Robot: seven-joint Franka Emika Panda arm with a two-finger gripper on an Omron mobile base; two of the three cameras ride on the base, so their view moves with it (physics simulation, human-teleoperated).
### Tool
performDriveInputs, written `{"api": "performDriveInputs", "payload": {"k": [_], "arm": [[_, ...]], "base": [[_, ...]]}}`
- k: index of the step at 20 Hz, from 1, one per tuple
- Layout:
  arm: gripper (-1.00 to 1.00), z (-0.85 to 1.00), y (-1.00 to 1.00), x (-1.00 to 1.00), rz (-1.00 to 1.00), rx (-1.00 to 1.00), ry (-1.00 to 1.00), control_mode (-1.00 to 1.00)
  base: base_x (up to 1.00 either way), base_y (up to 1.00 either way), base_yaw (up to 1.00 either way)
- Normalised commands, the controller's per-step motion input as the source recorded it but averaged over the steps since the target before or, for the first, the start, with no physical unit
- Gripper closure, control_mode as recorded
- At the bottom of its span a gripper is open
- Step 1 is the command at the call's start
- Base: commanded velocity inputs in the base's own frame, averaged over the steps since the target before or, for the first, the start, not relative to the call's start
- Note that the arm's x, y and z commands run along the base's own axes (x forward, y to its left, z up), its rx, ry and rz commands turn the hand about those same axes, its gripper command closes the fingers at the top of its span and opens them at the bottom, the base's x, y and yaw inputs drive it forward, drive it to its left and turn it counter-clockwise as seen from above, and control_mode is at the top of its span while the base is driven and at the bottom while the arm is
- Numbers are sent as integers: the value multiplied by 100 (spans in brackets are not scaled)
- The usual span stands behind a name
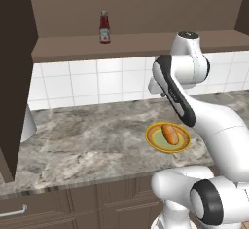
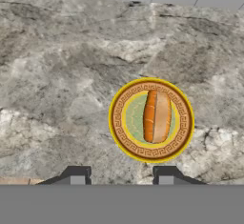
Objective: Move the hot dog bun to the plate on the dining table and place the condiment next to that plate. Then navigate to the fridge and take the sausage and place it on the plate as well.
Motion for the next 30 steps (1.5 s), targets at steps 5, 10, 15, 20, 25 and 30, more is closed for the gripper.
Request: {"api": "performDriveInputs", "payload": {"k": [5, 10, 15, 20, 25, 30], "arm": [[-100, -18, -29, -59, -9, 4, -5, -100], [-100, -69, -51, -56, -18, 2, 12, -100], [-100, -79, -29, -7, -8, 0, 9, -100], [-100, -57, -1, 10, 0, 0, 0, -100], [-100, -40, -1, 27, 1, 0, 0, -100], [-100, -15, -5, 31, 3, 0, 1, -100]], "base": [[0, 0, 0], [0, 0, 0], [0, 0, 0], [0, 0, 0], [0, 0, 0], [0, 0, 0]]}}
